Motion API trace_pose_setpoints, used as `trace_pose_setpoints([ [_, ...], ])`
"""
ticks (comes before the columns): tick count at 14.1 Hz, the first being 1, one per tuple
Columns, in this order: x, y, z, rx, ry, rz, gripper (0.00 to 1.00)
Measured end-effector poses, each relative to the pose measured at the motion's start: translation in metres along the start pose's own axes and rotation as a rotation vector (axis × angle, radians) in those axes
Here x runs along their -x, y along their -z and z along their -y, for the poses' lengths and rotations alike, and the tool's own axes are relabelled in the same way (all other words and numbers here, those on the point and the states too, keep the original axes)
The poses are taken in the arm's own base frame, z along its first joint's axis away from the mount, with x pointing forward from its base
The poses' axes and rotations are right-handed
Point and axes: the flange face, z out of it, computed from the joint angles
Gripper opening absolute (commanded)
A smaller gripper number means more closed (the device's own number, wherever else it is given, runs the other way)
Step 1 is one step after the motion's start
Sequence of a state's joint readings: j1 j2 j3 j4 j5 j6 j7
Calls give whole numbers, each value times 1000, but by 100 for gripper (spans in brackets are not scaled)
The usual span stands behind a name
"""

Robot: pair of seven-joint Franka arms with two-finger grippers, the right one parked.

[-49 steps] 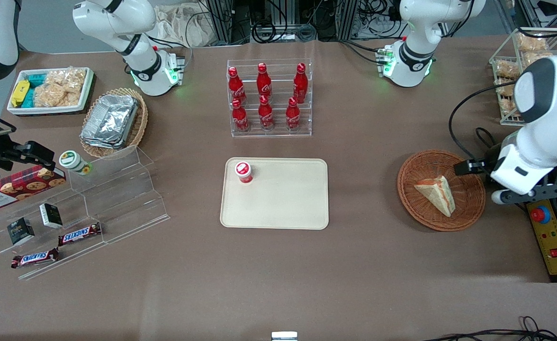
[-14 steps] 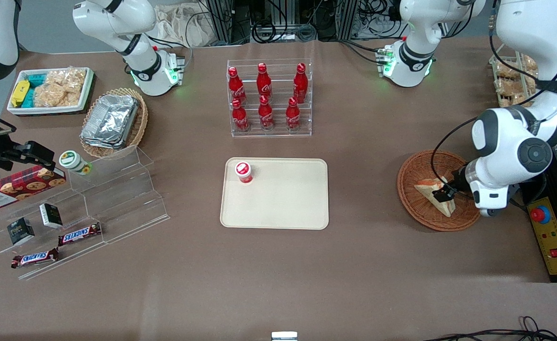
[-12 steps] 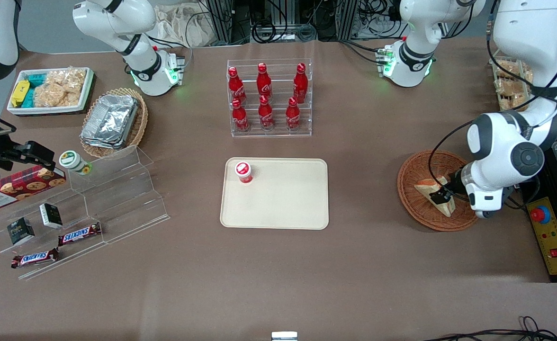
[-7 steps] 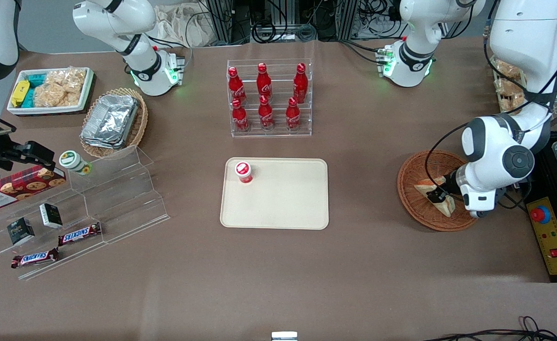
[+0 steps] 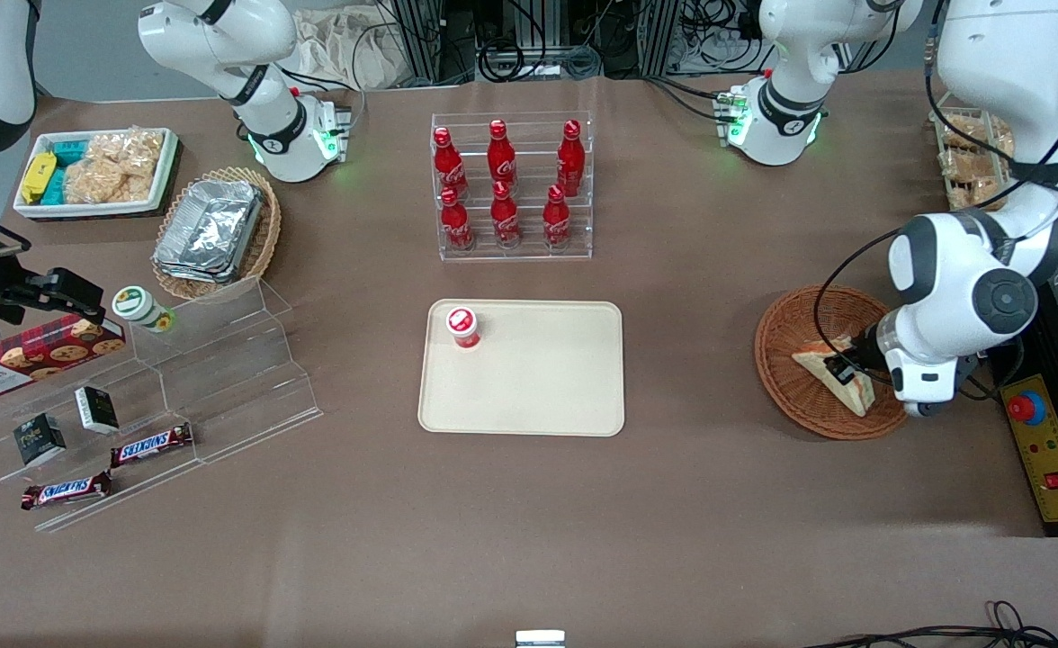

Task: Place sandwich from basket to tray
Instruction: 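Lift the sandwich out of the basket toward the cream tray, then lower the sandwich onto the cream tray and open the left gripper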

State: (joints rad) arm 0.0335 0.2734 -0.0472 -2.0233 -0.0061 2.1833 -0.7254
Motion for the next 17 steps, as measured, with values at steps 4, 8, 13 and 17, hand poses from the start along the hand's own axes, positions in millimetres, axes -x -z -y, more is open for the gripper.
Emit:
trace_pose_setpoints([
  [4, 5, 91, -24, -15, -154, 13, 0],
  [8, 43, 182, -70, 10, -353, -11, 0],
  [13, 124, 169, -161, 13, -576, 17, 0],
  [17, 169, 93, -238, -14, -696, 92, 0],
])
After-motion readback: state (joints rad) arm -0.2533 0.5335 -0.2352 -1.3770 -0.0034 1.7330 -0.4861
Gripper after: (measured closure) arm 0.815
